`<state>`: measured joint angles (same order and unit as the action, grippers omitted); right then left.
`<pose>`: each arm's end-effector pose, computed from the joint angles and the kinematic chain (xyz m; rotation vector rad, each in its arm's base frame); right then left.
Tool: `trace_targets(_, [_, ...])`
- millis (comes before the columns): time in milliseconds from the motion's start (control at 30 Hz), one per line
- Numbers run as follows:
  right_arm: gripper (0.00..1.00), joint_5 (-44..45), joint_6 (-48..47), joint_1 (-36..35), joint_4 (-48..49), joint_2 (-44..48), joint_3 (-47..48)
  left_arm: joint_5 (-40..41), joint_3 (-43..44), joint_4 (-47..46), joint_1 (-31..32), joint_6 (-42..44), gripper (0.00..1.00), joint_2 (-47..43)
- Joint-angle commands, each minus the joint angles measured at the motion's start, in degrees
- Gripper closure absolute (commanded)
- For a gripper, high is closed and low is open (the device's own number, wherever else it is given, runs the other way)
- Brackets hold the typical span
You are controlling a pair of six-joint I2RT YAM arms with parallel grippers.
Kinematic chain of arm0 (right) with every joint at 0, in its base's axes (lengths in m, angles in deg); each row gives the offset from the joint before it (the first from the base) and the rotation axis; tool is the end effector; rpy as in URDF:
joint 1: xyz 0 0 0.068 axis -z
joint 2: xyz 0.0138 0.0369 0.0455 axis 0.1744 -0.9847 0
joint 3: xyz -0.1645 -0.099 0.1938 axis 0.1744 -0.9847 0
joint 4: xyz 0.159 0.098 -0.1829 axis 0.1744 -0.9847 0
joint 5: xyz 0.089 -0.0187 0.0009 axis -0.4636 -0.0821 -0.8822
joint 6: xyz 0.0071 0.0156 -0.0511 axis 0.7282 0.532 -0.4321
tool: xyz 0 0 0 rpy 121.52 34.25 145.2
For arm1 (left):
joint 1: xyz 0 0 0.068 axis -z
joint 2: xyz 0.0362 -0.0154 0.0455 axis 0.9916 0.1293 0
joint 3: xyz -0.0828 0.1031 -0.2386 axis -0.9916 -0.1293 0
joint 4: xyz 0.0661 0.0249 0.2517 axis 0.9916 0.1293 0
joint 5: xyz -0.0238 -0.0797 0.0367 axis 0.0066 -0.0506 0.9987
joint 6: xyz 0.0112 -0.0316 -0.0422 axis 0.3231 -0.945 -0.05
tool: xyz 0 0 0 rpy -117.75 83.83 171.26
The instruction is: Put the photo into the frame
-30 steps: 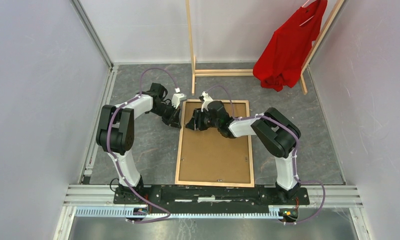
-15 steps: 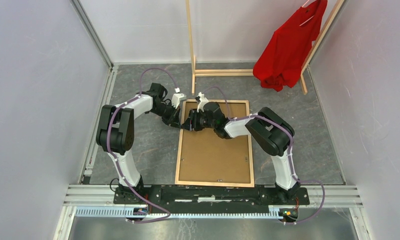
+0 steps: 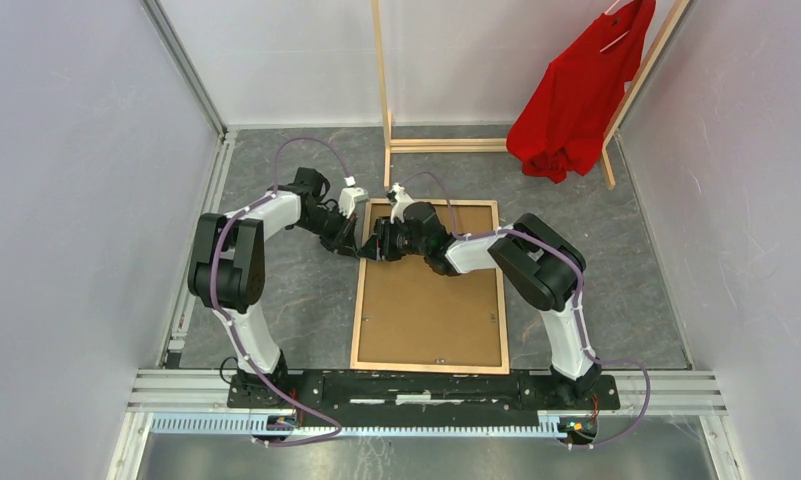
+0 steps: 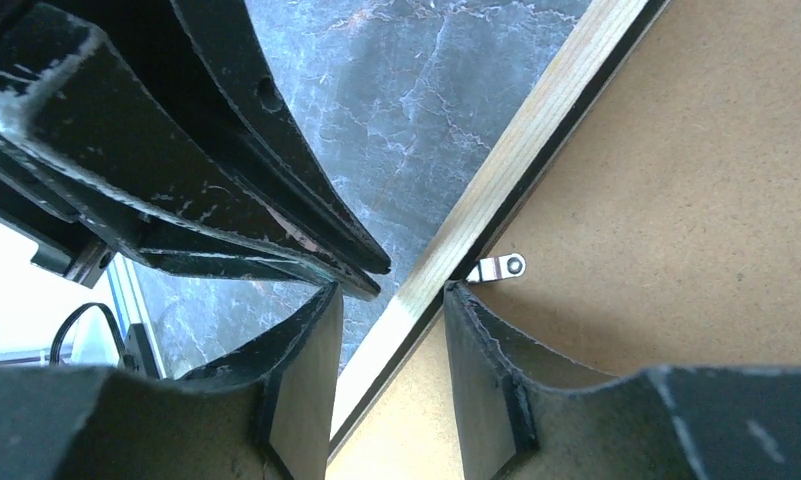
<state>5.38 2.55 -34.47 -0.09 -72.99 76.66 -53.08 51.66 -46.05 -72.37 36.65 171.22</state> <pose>0.3032 0.3135 0.1255 -0.2736 2.2007 1.2267 0.3360 -0.0845 0.1587 1.0305 2.4285 -0.9310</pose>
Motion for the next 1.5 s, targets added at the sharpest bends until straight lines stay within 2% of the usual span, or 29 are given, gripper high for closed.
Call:
trace_targets(0, [0.52,0.0,0.0,0.4,3.8,4.6,0.1,-0.9,-0.7,4.5,-1.2,4.0,0.80,-5.2])
trace_targets(200, [0.40,2.5,-1.3,4.3,0.8,18.0,-8.4,0.9,-3.4,4.9,-1.3,4.8,0.76,-8.7])
trace_targets(467, [0.07,28.0,-11.3,14.5,-20.8,45.2,-25.5,9.8,-11.4,2.3,-0.3,11.8,0.73,-13.9])
trace_targets(567, [0.03,30.0,-12.8,19.3,-23.5,49.0,-28.6,13.5,-15.9,0.8,2.0,14.0,0.71,-16.8])
trace_targets(633, [0.02,28.6,-12.9,21.9,-22.4,48.1,-30.1,15.8,-18.5,0.0,4.8,14.4,0.70,-18.6])
trace_targets(767, [0.03,25.0,-12.9,24.6,-21.4,40.6,-28.8,18.3,-22.3,-1.7,11.4,12.9,0.68,-21.7])
trace_targets(967, [0.02,18.1,-10.5,24.8,-17.1,32.8,-26.2,18.7,-24.2,-2.4,19.2,10.7,0.68,-23.5])
trace_targets(1167, [0.02,11.8,-8.5,23.7,-16.7,24.7,-18.8,17.6,-21.9,-3.7,24.1,8.1,0.68,-21.2])
trace_targets(1333, [0.02,11.0,-8.1,20.2,-19.5,19.7,-11.6,15.8,-18.3,-3.7,26.9,6.2,0.68,-17.3])
trace_targets(1467, [0.02,10.5,-6.8,17.7,-20.3,17.3,-9.3,15.0,-16.3,-3.6,29.7,4.8,0.62,-15.1])
